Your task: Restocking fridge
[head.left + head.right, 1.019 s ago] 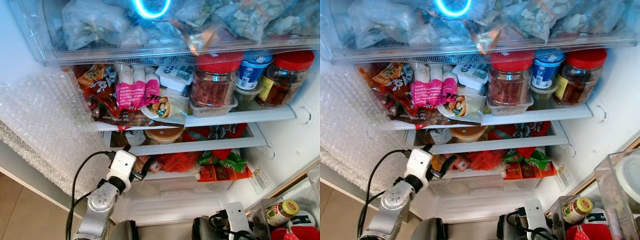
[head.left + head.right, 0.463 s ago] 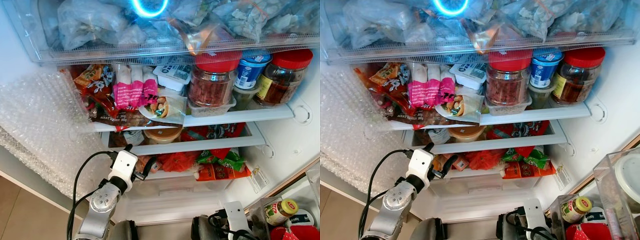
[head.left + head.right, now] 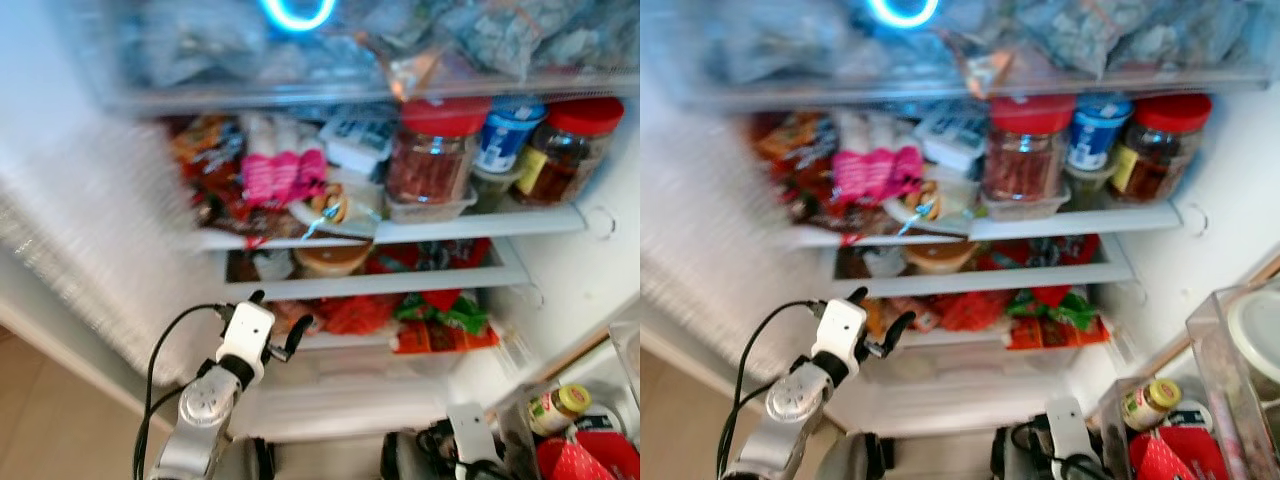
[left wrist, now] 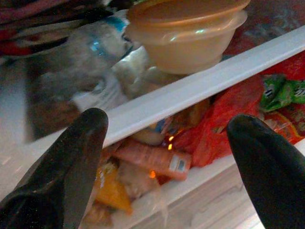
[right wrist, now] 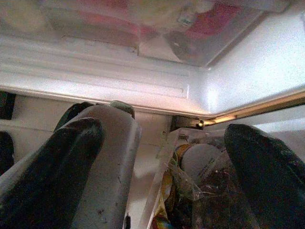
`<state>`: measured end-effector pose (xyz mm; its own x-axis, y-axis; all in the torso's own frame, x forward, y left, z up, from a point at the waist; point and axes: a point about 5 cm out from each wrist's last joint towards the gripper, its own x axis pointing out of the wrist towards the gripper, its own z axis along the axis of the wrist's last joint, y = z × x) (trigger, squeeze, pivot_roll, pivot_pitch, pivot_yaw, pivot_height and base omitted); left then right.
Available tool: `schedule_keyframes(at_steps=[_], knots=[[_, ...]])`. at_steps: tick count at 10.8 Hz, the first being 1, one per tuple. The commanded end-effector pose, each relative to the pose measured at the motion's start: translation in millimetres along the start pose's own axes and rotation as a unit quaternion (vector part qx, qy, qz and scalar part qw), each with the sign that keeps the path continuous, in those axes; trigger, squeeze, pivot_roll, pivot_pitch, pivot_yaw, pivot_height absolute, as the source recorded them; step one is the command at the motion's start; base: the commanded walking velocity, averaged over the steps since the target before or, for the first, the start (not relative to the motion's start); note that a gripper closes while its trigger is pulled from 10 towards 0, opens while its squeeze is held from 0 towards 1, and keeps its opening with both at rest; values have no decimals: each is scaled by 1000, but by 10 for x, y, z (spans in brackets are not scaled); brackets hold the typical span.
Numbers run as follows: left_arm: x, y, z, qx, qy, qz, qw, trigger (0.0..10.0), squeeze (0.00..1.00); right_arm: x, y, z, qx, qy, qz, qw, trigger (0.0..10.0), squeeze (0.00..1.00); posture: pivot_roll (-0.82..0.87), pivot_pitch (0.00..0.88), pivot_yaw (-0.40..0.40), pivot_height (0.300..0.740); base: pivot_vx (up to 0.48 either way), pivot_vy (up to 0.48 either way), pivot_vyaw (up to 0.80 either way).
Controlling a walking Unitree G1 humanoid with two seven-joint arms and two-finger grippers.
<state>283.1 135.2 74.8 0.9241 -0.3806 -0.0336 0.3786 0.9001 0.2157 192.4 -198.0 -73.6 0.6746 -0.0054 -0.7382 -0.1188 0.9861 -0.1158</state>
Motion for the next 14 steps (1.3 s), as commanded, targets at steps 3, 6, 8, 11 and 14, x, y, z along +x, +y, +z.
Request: schedule_keyframes(at_steps=[3,6,8,11,14], knots=[[-5,-29,-19,2,0,-7,1000,10000,0,-92,89,-371,-5,80,15,997,10000,0,-70,125,34,620,-312,0,0],[-3,-29,-32,0,2,-7,1000,10000,0,-91,92,-370,-6,80,15,997,10000,0,-68,107,36,620,-310,0,0],[-2,-29,-40,0,2,-6,1000,10000,0,-89,94,-366,-7,80,16,997,10000,0,-69,101,37,620,-306,0,0],[-101,64,-270,-52,48,51,996,10000,0,-84,93,-355,-7,79,17,997,10000,0,-70,103,36,620,-205,0,0],[-745,291,-1178,-104,292,184,933,10000,0,-82,94,-350,-5,80,17,997,10000,0,-71,109,35,620,0,0,0]])
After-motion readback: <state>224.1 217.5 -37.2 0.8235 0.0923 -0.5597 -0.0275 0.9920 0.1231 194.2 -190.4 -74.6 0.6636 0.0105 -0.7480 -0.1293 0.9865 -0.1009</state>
